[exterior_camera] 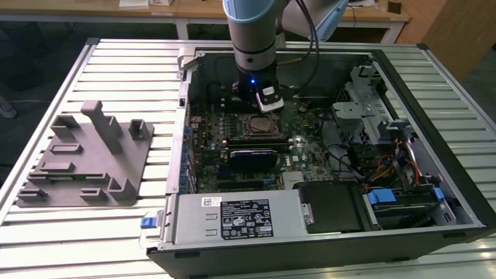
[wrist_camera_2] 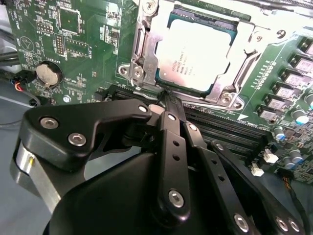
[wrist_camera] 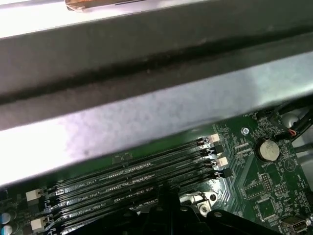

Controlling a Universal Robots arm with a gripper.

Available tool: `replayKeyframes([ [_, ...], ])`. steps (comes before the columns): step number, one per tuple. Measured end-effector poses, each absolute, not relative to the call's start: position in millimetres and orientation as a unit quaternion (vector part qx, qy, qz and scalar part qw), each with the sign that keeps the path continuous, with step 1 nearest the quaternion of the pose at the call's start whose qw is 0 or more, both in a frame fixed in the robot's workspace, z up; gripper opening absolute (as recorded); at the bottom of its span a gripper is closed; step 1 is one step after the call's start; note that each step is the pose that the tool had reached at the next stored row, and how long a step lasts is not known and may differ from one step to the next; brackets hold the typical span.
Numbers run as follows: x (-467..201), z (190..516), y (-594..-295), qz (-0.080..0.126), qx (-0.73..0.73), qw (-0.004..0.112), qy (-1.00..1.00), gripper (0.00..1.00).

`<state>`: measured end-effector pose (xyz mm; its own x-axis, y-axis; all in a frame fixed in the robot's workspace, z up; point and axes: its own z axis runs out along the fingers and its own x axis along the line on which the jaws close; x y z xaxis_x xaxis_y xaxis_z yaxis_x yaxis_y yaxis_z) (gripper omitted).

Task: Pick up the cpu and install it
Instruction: 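Install the first cpu locking lever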

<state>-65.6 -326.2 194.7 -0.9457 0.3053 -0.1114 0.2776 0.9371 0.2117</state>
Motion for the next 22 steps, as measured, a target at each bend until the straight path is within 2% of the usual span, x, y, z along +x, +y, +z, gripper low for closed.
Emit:
replayKeyframes([
  [9,-65.6,192.4,-326.2,0.089,0.151,0.075,0.982,0.11],
  [22,-65.6,196.4,-326.1,0.090,0.151,0.075,0.982,0.11],
])
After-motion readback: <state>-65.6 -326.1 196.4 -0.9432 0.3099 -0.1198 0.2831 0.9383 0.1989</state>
